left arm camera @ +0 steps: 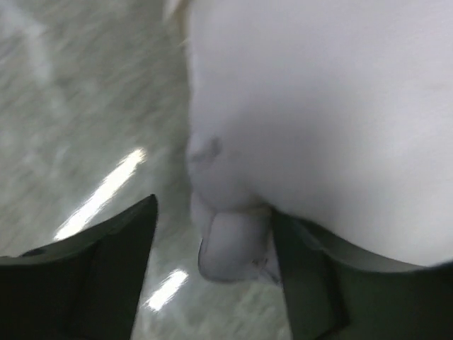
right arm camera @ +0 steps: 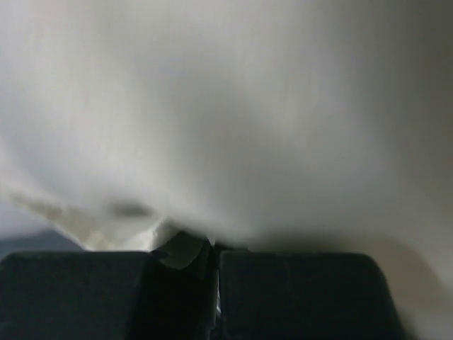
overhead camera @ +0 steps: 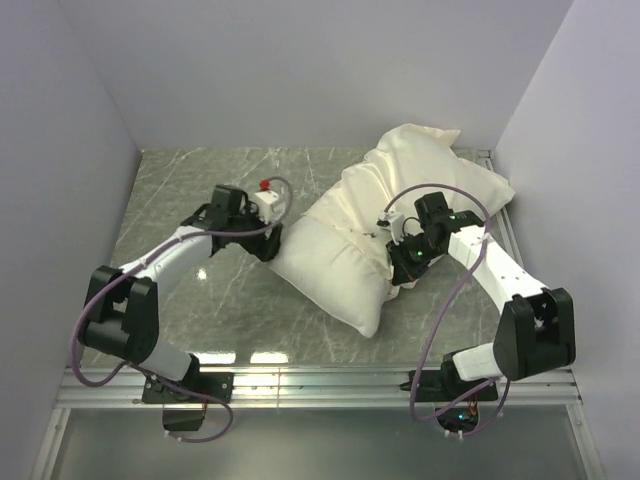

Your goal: Put the pillow into the pillowcase

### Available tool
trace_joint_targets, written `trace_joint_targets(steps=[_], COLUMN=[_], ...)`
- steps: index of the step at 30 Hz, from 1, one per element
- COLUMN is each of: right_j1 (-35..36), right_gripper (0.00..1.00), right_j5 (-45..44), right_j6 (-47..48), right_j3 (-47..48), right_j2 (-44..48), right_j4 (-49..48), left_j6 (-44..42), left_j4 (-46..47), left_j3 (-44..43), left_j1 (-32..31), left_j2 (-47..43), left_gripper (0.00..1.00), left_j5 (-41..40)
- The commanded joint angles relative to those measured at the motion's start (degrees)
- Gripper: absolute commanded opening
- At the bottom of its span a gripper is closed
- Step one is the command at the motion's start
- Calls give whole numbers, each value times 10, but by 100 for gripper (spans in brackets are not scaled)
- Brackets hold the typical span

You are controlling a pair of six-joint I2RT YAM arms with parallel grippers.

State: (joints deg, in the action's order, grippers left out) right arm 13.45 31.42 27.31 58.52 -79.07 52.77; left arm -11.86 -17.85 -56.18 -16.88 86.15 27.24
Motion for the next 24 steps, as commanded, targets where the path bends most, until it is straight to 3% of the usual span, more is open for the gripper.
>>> trace_joint_targets(steps=[1, 5, 9, 16, 19, 21, 24], right_j1=[-3, 11, 6, -54, -97, -111, -120], right_gripper=[0, 0, 0, 0, 0, 0, 0], right_j5=[-8, 45, -17, -194, -203, -205, -202], right_j6=[-13, -10, 9, 51, 66, 66, 64], right_j3=[21, 40, 48, -21, 6, 37, 64], right_j2=[-14, -27, -26, -49, -97, -115, -132], right_j4=[-40, -26, -14, -118, -132, -130, -121], left_j6=[37, 115, 133, -71, -85, -98, -112], left_j4=[81, 147, 120, 25, 69, 111, 168], left_j3=[13, 6, -21, 48, 123, 150, 176], left_j1=[-76, -159, -198, -197, -156, -107, -101], left_j2=[-43, -55, -49, -156, -243, -287, -300], left_gripper=[68, 56, 64, 72, 75, 76, 76], left_j5=[61, 77, 88, 5, -102, -125, -137])
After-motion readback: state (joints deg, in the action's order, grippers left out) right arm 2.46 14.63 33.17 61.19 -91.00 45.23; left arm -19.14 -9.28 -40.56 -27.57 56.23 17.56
